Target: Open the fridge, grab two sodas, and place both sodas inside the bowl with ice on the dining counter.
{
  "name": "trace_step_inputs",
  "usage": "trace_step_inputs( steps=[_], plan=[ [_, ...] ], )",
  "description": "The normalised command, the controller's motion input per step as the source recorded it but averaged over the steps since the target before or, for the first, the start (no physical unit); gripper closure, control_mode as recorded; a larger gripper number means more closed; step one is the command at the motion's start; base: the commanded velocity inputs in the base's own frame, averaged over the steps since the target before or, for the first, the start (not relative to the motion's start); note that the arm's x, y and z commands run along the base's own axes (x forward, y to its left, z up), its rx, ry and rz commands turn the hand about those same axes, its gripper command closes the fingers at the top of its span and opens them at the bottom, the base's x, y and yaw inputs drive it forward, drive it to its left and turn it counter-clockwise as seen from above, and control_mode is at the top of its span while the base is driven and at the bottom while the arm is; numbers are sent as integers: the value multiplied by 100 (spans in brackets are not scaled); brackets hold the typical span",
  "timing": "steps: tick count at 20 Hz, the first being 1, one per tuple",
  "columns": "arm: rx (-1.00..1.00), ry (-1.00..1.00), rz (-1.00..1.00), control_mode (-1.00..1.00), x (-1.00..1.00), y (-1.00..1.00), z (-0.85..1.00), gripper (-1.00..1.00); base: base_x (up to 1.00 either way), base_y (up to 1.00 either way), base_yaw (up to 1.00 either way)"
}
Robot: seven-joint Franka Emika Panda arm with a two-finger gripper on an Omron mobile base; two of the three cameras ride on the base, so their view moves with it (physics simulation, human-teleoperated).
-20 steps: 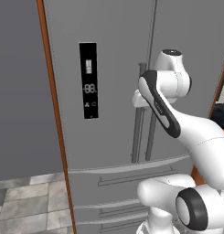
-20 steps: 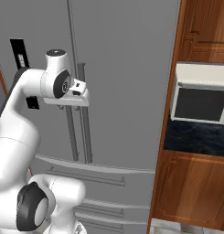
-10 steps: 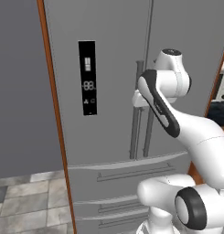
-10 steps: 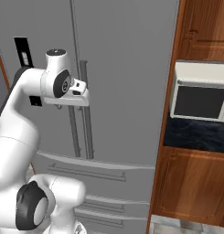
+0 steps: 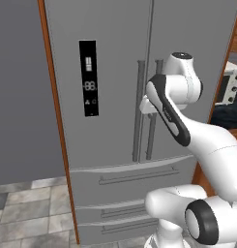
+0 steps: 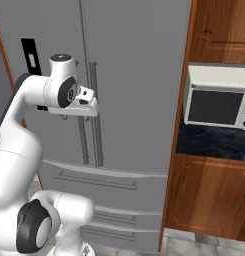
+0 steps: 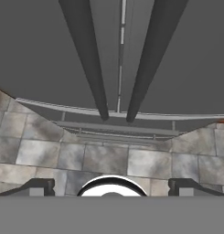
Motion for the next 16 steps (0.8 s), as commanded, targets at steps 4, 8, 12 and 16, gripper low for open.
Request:
trace_step_inputs(
  steps=[4,8,12,16],
  plan=[
    [0,0,0,100,0,0,0,-100,-26,-29,0],
    [0,0,0,100,0,0,0,-100,-36,-37,0],
    [0,0,0,100,0,0,0,-100,-34,-27,0],
    [0,0,0,100,0,0,0,-100,-41,-2,0]
  ],
)
